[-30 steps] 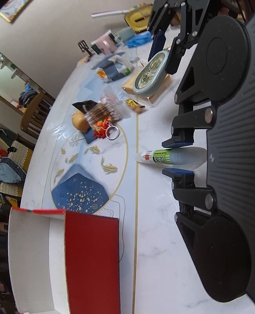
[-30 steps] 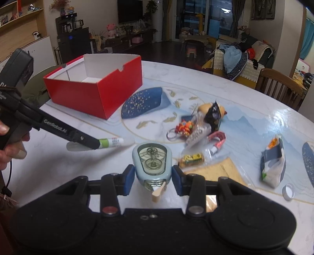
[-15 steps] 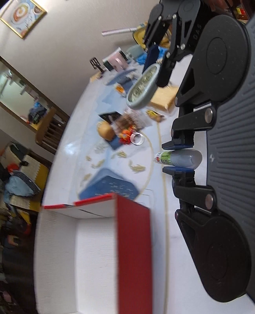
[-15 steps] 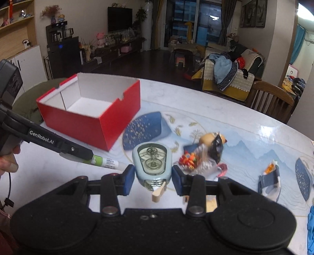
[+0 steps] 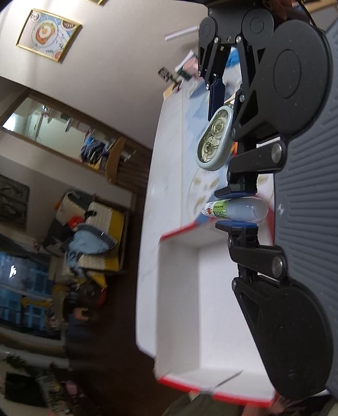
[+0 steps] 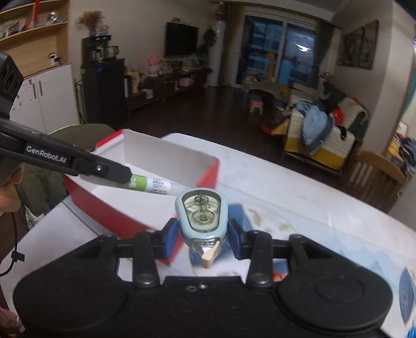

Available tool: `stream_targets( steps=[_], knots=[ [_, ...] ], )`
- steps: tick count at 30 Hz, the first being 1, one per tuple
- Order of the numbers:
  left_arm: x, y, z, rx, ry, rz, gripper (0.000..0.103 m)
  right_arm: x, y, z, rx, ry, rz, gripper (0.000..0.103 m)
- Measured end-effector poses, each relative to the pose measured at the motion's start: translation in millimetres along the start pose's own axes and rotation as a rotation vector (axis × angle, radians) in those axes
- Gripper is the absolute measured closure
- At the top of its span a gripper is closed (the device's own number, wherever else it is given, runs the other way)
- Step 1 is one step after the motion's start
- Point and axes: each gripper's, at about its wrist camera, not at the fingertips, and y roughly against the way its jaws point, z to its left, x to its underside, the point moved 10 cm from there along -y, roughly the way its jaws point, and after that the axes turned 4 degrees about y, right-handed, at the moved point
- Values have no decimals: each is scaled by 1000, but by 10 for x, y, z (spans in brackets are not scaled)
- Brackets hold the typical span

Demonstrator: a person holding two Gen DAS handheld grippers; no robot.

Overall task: Organize objects
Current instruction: 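Carry both items into the red shoebox and open both grippers to release them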

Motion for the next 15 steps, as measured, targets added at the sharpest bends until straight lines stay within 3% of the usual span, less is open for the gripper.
stream_targets(
  steps=[5,15],
  knots=[
    [-52,-168,514,-118,-31,14,87,-192,-454,241,-29,15,54,63],
    [-63,-572,1253,-229,-34,110,87,-243,-1343,525,-55,11,217,63]
  ],
)
